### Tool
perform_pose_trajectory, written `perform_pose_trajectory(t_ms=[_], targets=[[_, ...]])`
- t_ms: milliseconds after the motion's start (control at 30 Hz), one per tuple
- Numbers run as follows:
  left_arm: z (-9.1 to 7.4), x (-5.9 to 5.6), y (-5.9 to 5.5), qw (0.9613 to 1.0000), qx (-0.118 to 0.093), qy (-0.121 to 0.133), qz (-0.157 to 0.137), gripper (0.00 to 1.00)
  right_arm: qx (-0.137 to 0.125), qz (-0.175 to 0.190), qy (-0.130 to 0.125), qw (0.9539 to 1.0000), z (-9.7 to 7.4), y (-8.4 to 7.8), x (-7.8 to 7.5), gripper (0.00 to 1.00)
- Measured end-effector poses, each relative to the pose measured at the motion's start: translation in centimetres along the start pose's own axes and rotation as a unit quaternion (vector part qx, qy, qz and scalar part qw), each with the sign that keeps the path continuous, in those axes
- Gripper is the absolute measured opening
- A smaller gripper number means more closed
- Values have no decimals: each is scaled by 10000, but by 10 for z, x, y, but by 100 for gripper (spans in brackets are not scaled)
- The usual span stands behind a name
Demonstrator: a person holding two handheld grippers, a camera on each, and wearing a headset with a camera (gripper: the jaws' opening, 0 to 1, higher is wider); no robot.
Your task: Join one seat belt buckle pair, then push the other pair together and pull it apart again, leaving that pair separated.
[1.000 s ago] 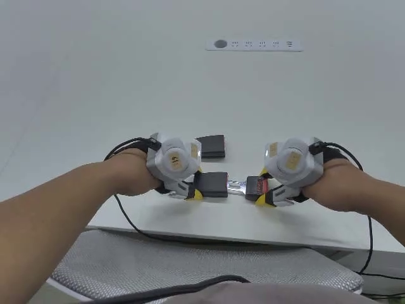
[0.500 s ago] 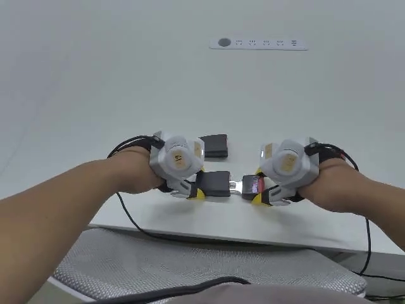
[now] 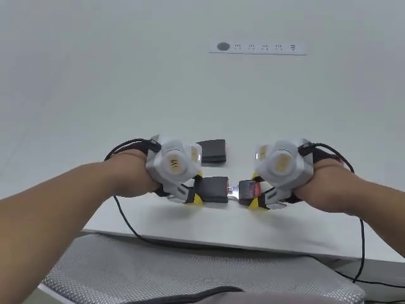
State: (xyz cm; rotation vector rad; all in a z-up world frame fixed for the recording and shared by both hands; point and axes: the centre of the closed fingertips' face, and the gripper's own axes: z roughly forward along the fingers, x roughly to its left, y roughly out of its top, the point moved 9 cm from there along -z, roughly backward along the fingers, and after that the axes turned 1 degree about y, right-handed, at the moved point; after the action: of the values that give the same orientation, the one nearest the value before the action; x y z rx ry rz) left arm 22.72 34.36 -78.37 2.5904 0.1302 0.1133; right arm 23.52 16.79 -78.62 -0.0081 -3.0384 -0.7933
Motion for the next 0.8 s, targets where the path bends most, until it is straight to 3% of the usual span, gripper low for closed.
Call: perform_pose_trajectory(t_ms=[167, 800], targets=[[0, -1, 2, 10000, 33, 29, -52, 31, 20, 141, 101, 9998, 0, 1, -3, 32], [1, 1, 2, 9999, 106, -45, -22, 31, 63, 54, -19, 10000, 4, 10, -1, 32]])
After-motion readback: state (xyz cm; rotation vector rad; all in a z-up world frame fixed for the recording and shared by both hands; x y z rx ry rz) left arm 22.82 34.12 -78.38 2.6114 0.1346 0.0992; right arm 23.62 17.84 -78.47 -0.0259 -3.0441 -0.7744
